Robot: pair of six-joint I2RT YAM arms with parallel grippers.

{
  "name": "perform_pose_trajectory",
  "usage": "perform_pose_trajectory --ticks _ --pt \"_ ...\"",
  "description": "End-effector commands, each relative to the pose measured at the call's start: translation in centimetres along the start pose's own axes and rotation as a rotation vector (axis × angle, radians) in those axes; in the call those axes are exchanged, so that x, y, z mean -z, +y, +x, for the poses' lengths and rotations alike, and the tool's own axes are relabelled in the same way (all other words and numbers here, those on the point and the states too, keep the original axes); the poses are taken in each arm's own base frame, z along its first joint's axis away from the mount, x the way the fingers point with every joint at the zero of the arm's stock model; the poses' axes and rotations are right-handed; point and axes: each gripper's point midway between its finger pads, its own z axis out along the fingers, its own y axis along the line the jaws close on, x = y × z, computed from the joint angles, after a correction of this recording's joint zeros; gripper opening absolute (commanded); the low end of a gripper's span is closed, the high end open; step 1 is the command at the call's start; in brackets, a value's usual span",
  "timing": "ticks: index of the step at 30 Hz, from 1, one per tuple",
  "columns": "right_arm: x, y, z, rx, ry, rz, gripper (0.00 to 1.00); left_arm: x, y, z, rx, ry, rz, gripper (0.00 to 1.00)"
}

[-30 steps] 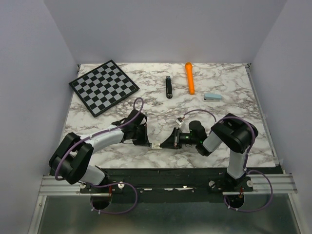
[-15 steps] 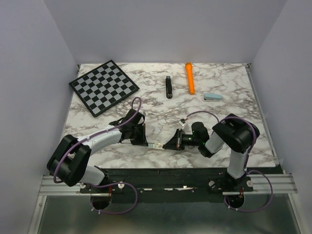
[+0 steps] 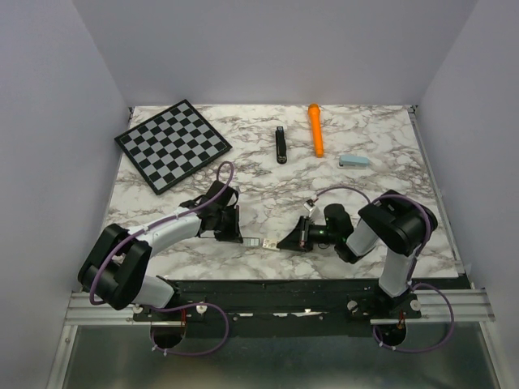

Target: Load the staples into the stapler

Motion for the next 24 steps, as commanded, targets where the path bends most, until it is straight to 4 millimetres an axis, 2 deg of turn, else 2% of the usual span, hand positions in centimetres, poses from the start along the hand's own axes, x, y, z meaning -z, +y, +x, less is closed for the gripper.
perform_pose_trajectory --ticks 1,5,8,9,11,12,13,15,20,21,22,24 --pt "0.7 -0.4 0.4 0.043 0.014 0.021 0.01 0.0 0.7 0.3 -0.001 0.004 -0.027 0.00" --pt "0.9 -0.8 0.3 0.049 0.015 0.051 0.01 0.0 0.9 0.3 0.004 0.001 -0.033 0.00" --pt "1.0 -0.8 0.4 0.051 0.016 0.065 0.14 0.2 0.9 0.1 0.006 -0.007 -0.037 0.00" --pt "1.1 -0.8 0.3 0.055 0.016 0.068 0.21 0.3 0.8 0.1 0.008 -0.009 -0.038 0.00" --pt "1.1 -1.0 0.3 0.054 0.017 0.084 0.27 0.5 0.8 -0.2 0.006 -0.022 -0.041 0.07" --pt "1.1 -1.0 0.2 0.062 0.017 0.091 0.35 0.5 0.8 -0.2 0.009 -0.025 -0.043 0.11" --pt "1.2 -1.3 0.4 0.054 0.024 0.109 0.38 0.7 0.8 -0.3 0.006 -0.032 -0.042 0.16" --pt "1.4 -1.4 0.1 0.059 0.013 0.126 0.46 0.8 0.9 -0.3 0.008 -0.035 -0.052 0.21" --pt "1.9 -1.7 -0.1 0.073 -0.007 0.180 0.57 1.5 1.0 -0.8 0.012 -0.073 -0.058 0.36" --pt "2.1 -1.2 -0.5 0.089 -0.021 0.180 0.61 1.7 1.3 -0.9 0.014 -0.080 -0.070 0.38" --pt "2.4 -1.6 -0.2 0.090 -0.012 0.211 0.63 2.1 1.2 -1.1 0.012 -0.098 -0.067 0.43" --pt "2.7 -0.6 -1.8 0.134 -0.063 0.233 0.66 2.7 1.5 -1.5 0.015 -0.120 -0.080 0.50"
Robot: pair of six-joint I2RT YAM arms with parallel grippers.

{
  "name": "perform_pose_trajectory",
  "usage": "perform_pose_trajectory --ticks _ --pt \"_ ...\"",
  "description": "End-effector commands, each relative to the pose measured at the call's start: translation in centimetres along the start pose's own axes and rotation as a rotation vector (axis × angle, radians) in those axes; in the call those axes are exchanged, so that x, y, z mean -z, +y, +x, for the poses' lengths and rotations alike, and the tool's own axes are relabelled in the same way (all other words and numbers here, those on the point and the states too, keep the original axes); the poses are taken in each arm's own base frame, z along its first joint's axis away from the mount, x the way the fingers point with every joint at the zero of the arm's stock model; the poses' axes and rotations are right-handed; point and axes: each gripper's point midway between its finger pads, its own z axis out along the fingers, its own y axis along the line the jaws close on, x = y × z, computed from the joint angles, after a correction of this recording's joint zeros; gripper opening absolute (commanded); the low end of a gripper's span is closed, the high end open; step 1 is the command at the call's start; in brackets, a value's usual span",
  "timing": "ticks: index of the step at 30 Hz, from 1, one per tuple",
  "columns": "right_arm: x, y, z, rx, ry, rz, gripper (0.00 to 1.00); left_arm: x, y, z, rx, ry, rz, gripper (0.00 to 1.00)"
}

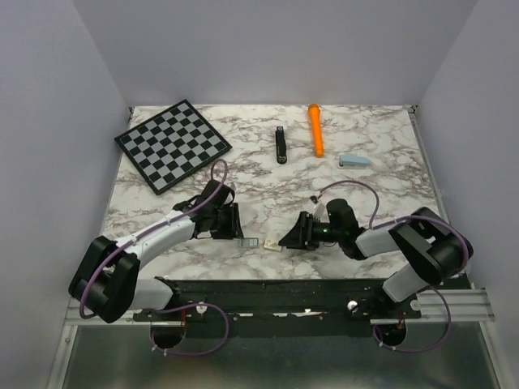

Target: Load the staples into the stapler

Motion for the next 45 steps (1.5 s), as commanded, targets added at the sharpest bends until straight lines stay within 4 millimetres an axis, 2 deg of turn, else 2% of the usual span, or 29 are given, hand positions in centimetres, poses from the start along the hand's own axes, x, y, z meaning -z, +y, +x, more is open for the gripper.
perform_pose_trajectory --ticks 1,2,3,4,5,6,7,8,9,10,12,13,14,15,16,17,19,20,23,24,26,27,30,31,33,35,36,40,45 --pt "1.2 -2.1 -1.2 0.039 -0.040 0.194 0.67 1.6 1.3 -1.0 0.016 -0.072 -0.061 0.56" --pt "1.6 -2.7 -2.1 0.045 -0.078 0.257 0.68 2.2 1.2 -1.5 0.013 -0.101 -0.060 0.60" --pt "1.8 -1.9 -3.7 0.066 -0.114 0.281 0.70 2.7 1.4 -1.8 0.008 -0.118 -0.068 0.63" --pt "2.7 -2.0 -3.7 0.090 -0.110 0.336 0.72 3.6 1.5 -2.6 0.006 -0.165 -0.076 0.71" --pt "3.4 -2.3 -4.9 0.111 -0.161 0.393 0.73 4.1 1.5 -3.0 0.005 -0.190 -0.080 0.74" --pt "3.9 -1.2 -6.6 0.139 -0.204 0.408 0.77 4.8 1.7 -3.5 0.003 -0.214 -0.091 0.77" --pt "5.0 -1.1 -6.8 0.156 -0.212 0.457 0.80 5.4 1.8 -4.0 -0.002 -0.239 -0.096 0.84" --pt "6.0 -1.3 -8.5 0.171 -0.275 0.525 0.85 6.6 2.0 -4.9 -0.003 -0.301 -0.109 0.88" --pt "6.8 -1.2 -9.3 0.173 -0.305 0.569 0.97 7.6 2.1 -5.5 -0.004 -0.334 -0.122 0.92" --pt "7.9 -0.4 -10.6 0.191 -0.330 0.610 1.00 8.4 2.5 -6.1 -0.008 -0.369 -0.137 0.98" --pt "10.3 -0.6 -13.2 0.203 -0.422 0.722 1.00 11.0 2.7 -7.6 -0.017 -0.473 -0.159 0.99" --pt "11.4 0.3 -14.5 0.201 -0.452 0.760 1.00 12.0 3.0 -8.2 -0.036 -0.510 -0.174 0.99" --pt "12.3 0.3 -15.4 0.193 -0.477 0.797 1.00 13.5 3.0 -8.8 -0.046 -0.567 -0.177 0.99" --pt "13.6 -0.4 -16.7 0.172 -0.517 0.868 1.00 14.8 3.1 -9.5 -0.055 -0.615 -0.198 0.99" --pt "14.5 -0.8 -17.0 0.156 -0.515 0.916 1.00 15.7 3.3 -9.9 -0.063 -0.649 -0.214 0.99" --pt "15.5 0.0 -18.8 0.156 -0.568 0.947 1.00 17.0 3.5 -10.3 -0.093 -0.694 -0.227 0.99" --pt "16.5 -1.3 -19.9 0.122 -0.553 1.034 1.00 18.9 4.0 -11.1 -0.109 -0.764 -0.272 0.99" --pt "17.2 -0.3 -21.6 0.117 -0.592 1.039 1.00 19.9 4.1 -11.3 -0.124 -0.802 -0.283 0.99" --pt "18.5 -2.3 -23.6 0.052 -0.579 1.116 1.00 21.4 5.1 -11.7 -0.162 -0.881 -0.343 0.99" --pt "19.4 -2.1 -25.5 0.035 -0.607 1.104 1.00 21.1 5.5 -11.7 -0.180 -0.889 -0.358 0.99" --pt "19.5 -4.2 -26.8 0.005 -0.565 1.133 1.00 21.3 5.9 -11.6 -0.181 -0.918 -0.368 0.99" --pt "20.4 -3.9 -28.6 0.000 -0.586 1.109 1.00 20.4 6.4 -11.3 -0.181 -0.913 -0.377 0.99" --pt "20.4 -6.3 -30.7 0.007 -0.524 1.099 1.00 19.7 6.6 -11.1 -0.180 -0.922 -0.363 0.99" --pt "20.6 -6.1 -32.2 0.054 -0.518 1.085 1.00 19.8 6.5 -11.2 -0.188 -0.923 -0.366 0.99" --pt "19.6 -7.6 -33.2 0.095 -0.454 1.049 0.96 19.8 6.8 -11.6 -0.188 -0.934 -0.387 0.99" --pt "19.4 -7.5 -35.0 0.240 -0.397 1.025 0.93 19.6 7.0 -11.7 -0.192 -0.925 -0.403 0.99" --pt "18.4 -8.2 -35.2 0.291 -0.342 0.996 0.91 19.6 7.0 -11.7 -0.194 -0.923 -0.407 0.99" --pt "17.9 -9.4 -36.1 0.575 -0.198 0.977 0.92 19.6 7.6 -11.7 -0.188 -0.925 -0.440 0.99" --pt "16.2 -9.9 -36.1 0.738 -0.061 0.872 0.93 19.8 8.0 -11.6 -0.182 -0.945 -0.453 0.99"
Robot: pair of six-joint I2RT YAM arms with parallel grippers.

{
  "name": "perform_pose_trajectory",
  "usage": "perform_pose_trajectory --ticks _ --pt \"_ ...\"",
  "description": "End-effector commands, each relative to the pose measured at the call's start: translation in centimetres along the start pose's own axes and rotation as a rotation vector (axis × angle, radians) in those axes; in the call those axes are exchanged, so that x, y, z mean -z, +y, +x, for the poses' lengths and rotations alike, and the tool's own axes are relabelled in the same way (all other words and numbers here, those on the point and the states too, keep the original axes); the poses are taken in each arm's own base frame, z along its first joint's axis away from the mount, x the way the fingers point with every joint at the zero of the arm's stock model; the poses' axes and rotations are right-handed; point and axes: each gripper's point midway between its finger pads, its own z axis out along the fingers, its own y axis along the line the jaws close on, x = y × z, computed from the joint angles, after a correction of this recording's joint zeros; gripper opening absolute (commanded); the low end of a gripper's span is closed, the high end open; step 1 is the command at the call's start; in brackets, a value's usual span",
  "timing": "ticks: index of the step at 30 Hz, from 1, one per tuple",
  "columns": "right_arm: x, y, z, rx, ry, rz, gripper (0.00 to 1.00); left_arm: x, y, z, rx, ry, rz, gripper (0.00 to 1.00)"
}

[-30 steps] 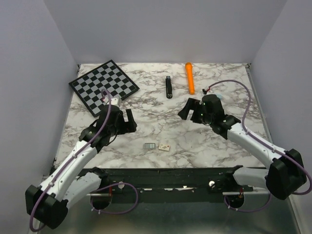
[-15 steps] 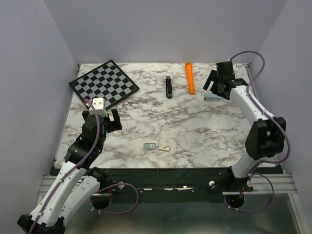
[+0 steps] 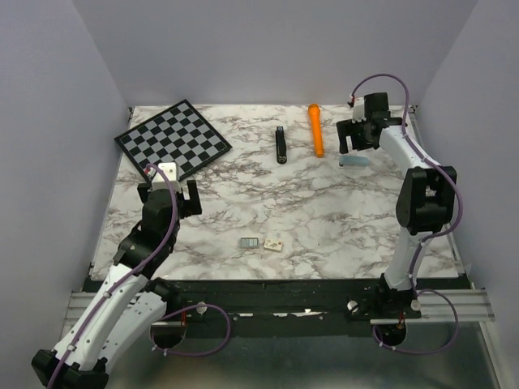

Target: Load the staples into the stapler

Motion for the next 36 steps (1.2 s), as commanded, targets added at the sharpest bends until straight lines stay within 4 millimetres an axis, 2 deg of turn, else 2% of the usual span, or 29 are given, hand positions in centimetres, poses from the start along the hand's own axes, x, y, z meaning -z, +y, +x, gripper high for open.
perform_pose_trajectory --ticks 1,7,10,11,12,18,21,24,25,30,31,36 --pt "-1.4 1.6 -0.5 0.305 0.000 -0.184 0.94 -0.1 1.2 -0.4 -0.005 -0.039 -0.058 0.99" --pt "-3.1 1.7 0.6 0.391 0.046 -0.226 0.99 0.0 1.8 -0.5 0.003 -0.061 -0.083 0.99" --pt "-3.9 2.3 1.8 0.395 0.087 -0.281 0.99 0.0 2.0 -0.7 0.007 -0.075 -0.095 0.99" --pt "-4.0 2.5 1.5 0.398 0.086 -0.290 1.00 -0.1 2.0 -0.5 0.003 -0.071 -0.097 0.99" --pt "-4.7 2.4 2.1 0.397 0.109 -0.291 1.00 -0.2 2.0 -0.6 0.002 -0.073 -0.097 0.99" --pt "-5.9 1.5 4.0 0.412 0.173 -0.252 1.00 -0.7 1.8 -0.3 -0.011 -0.053 -0.102 0.99" --pt "-6.2 1.0 4.7 0.426 0.193 -0.222 0.95 -0.7 1.8 -0.2 -0.014 -0.048 -0.103 0.99" --pt "-6.2 0.7 4.6 0.429 0.186 -0.207 0.87 -0.6 1.8 -0.4 -0.009 -0.056 -0.102 0.99" --pt "-6.2 0.7 4.6 0.426 0.188 -0.205 0.81 -0.6 1.8 -0.3 -0.008 -0.057 -0.101 0.99" --pt "-6.0 0.5 5.1 0.418 0.206 -0.193 0.66 -0.5 1.8 -0.5 -0.005 -0.062 -0.100 0.99" --pt "-5.9 0.5 5.2 0.413 0.210 -0.193 0.60 -0.5 1.9 -0.4 -0.006 -0.061 -0.101 0.99" --pt "-4.7 1.1 5.1 0.394 0.194 -0.213 0.42 -0.3 1.9 -0.6 -0.001 -0.071 -0.099 0.99"
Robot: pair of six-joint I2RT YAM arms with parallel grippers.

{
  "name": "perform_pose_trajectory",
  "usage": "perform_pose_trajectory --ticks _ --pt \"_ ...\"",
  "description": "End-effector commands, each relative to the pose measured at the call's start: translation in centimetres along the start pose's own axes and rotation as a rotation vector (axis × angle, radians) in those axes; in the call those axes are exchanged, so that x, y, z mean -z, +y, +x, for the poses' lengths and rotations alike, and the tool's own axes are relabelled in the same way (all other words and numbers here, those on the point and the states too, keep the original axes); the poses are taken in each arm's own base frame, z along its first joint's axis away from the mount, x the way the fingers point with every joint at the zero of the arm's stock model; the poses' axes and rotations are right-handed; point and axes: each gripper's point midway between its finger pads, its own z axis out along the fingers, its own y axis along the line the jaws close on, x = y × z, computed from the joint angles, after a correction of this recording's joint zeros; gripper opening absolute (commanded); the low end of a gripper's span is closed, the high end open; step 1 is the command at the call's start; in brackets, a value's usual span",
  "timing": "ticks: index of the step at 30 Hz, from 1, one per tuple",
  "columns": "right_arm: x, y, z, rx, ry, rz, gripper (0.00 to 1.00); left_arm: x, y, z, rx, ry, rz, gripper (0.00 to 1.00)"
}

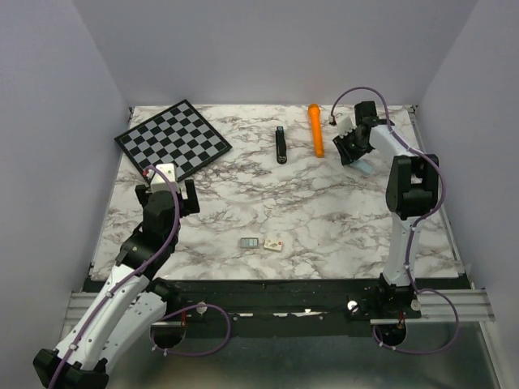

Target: Load the staples into the stapler

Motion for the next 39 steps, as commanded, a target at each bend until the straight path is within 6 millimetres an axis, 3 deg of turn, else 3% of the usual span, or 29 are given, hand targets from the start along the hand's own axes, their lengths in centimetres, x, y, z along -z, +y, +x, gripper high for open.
perform_pose_trajectory --ticks 1,9,15,19,22,28,34,39 --pt "1.5 1.0 1.1 -0.039 0.025 -0.018 0.35 0.2 0.7 -0.7 0.006 -0.034 -0.025 0.99" --pt "3.6 4.7 0.7 -0.119 -0.013 -0.128 0.14 0.7 0.4 -1.4 0.027 -0.066 0.005 0.99" --pt "4.9 12.3 0.0 -0.092 -0.025 -0.204 0.14 1.2 -0.4 -2.1 0.043 -0.093 0.064 0.99" --pt "4.8 19.3 0.1 -0.024 0.016 -0.274 0.14 1.5 -1.1 -2.5 0.048 -0.107 0.110 0.99" --pt "4.8 23.4 0.7 0.033 0.041 -0.297 0.14 1.8 -1.6 -2.7 0.053 -0.118 0.146 0.99" --pt "4.5 29.5 1.7 0.146 0.084 -0.344 0.15 2.3 -2.1 -3.3 0.062 -0.145 0.192 0.99" --pt "4.2 32.8 2.5 0.226 0.123 -0.361 0.18 2.8 -2.5 -3.6 0.066 -0.162 0.228 0.99" --pt "4.7 33.0 2.3 0.235 0.120 -0.344 0.42 3.0 -2.5 -3.7 0.068 -0.167 0.234 0.99"
